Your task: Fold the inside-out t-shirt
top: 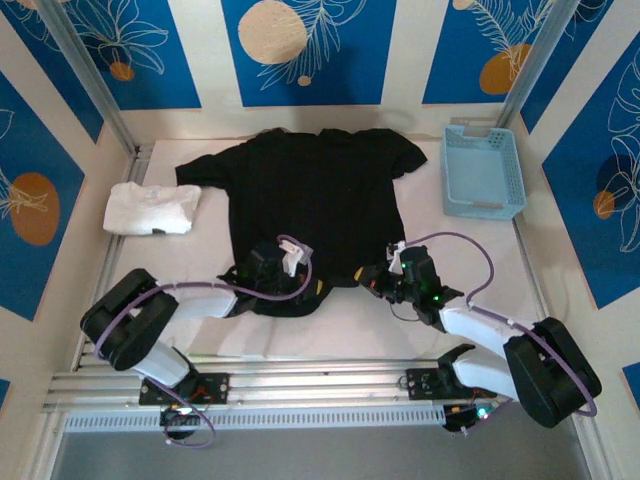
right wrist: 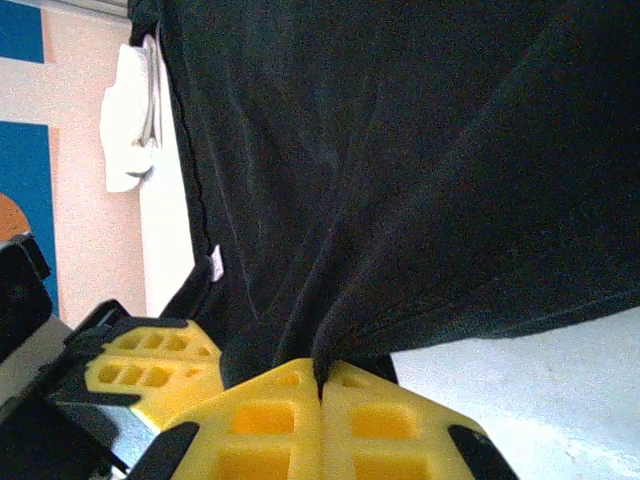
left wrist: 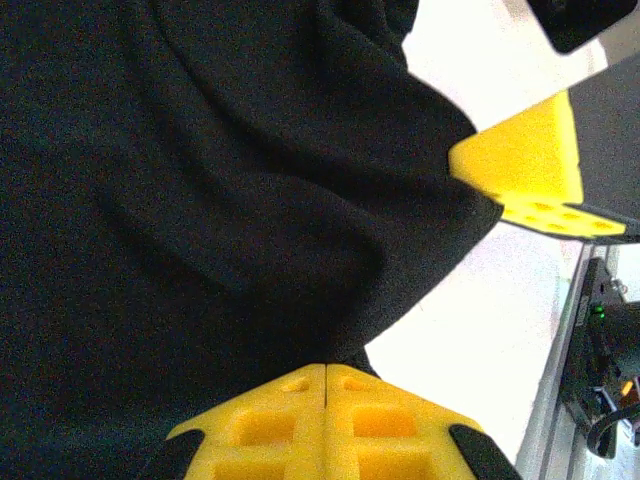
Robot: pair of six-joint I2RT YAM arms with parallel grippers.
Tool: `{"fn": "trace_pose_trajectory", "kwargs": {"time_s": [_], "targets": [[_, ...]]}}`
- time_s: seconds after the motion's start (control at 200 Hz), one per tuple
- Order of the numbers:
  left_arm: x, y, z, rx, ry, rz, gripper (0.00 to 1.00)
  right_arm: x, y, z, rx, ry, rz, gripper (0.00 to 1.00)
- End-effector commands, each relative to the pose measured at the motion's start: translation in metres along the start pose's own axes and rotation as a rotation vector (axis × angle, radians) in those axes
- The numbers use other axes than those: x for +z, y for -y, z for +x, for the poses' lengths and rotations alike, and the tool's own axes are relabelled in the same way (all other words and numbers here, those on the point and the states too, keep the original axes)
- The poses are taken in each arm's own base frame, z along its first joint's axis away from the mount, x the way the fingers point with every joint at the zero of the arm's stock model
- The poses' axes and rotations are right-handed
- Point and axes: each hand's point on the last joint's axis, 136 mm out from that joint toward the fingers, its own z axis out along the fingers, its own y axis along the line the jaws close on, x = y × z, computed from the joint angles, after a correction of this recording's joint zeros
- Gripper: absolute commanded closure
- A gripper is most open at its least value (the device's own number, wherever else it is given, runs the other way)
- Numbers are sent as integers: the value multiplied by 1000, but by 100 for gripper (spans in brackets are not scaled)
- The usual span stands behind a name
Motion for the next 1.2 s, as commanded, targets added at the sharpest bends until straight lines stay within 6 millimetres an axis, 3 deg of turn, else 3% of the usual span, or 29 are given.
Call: {"fn": "trace_pose_trajectory", "kwargs": {"time_s": [0.0,0.19,0.35,0.52,0.705,0.78,0.885,1.015,1.195], "targets": [[-8,8,-15,-8,48,47,100,-5,-15,-7,-51,22,-22,100],[-15,15,-26,22,88,65,100,-9,-16,-8,-93,27,10,100],[-29,31,-47,36,164,92,100,-19,0,-9,-189,52,145,69],[-43,42,-64,65,207,73,100,-26,0,-7,-419,87,198,60],[-28,27,-36,185,87,-46,100,-22,-6,-9,-419,94,179,72],[-18,27,-24,253,53,-63,76,-19,-9,-10,-403,87,168,75],[-4,24,-7,360,0,-114,61,-21,-1,-16,-364,95,208,76],[15,18,12,413,-87,-154,56,-26,7,-22,-319,104,217,76],[31,16,24,434,-136,-154,56,-26,16,-20,-280,101,215,75]]}}
